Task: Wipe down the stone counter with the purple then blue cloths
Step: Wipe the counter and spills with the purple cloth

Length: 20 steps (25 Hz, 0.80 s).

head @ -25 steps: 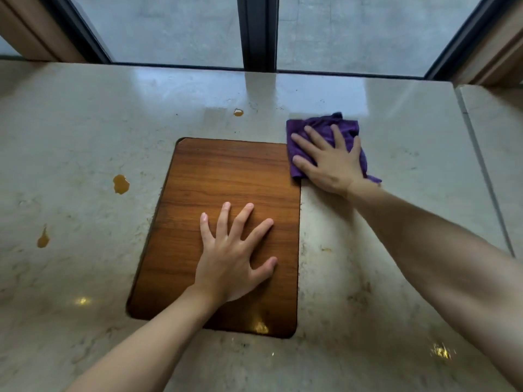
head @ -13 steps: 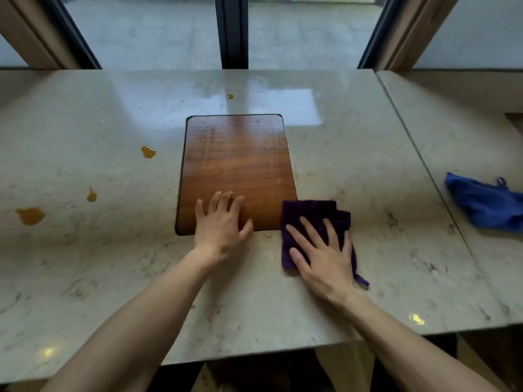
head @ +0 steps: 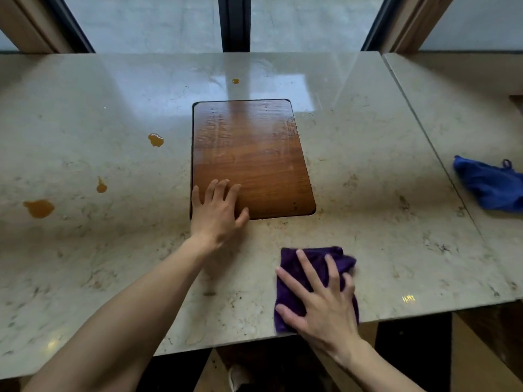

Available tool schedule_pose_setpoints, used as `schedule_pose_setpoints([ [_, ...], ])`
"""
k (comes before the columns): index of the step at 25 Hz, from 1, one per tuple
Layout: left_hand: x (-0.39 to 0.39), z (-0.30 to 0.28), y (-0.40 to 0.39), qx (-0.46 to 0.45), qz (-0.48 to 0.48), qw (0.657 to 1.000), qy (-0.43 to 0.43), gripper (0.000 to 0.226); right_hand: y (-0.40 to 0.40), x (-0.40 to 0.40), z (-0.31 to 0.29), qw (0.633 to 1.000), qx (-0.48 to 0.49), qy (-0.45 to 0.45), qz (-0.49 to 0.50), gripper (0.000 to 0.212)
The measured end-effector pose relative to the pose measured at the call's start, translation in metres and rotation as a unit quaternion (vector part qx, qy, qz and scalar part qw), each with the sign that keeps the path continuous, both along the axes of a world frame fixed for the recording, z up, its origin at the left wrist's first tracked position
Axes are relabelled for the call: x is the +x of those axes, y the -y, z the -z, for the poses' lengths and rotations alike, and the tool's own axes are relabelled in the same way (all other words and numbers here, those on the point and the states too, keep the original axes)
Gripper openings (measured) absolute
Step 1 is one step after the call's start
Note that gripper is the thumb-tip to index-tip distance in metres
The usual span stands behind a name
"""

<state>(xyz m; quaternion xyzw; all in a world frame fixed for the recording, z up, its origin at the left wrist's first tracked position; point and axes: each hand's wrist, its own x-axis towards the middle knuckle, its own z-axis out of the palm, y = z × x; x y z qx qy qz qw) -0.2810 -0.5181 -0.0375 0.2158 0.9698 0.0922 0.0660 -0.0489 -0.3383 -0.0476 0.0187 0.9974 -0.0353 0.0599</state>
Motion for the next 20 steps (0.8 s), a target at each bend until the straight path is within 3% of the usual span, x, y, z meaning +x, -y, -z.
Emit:
schedule_pose_setpoints([
  [7, -0.047, 0.003, 0.014, 0.004, 0.0, 0.999, -0.041, 0.059, 0.009, -0.136, 0.008, 0.991, -0.031, -0.038, 0.125, 0.064],
  [14, -0.119, 0.009, 0.005, 0.003, -0.009, 0.996, -0.083, 0.061, -0.024, -0.314, 0.014, 0.988, -0.006, -0.087, 0.126, 0.059],
  [20, -0.178, 0.03, 0.011, -0.032, -0.058, 0.997, -0.046, 0.069, -0.059, -0.508, 0.021, 0.989, -0.058, -0.043, 0.132, 0.058],
])
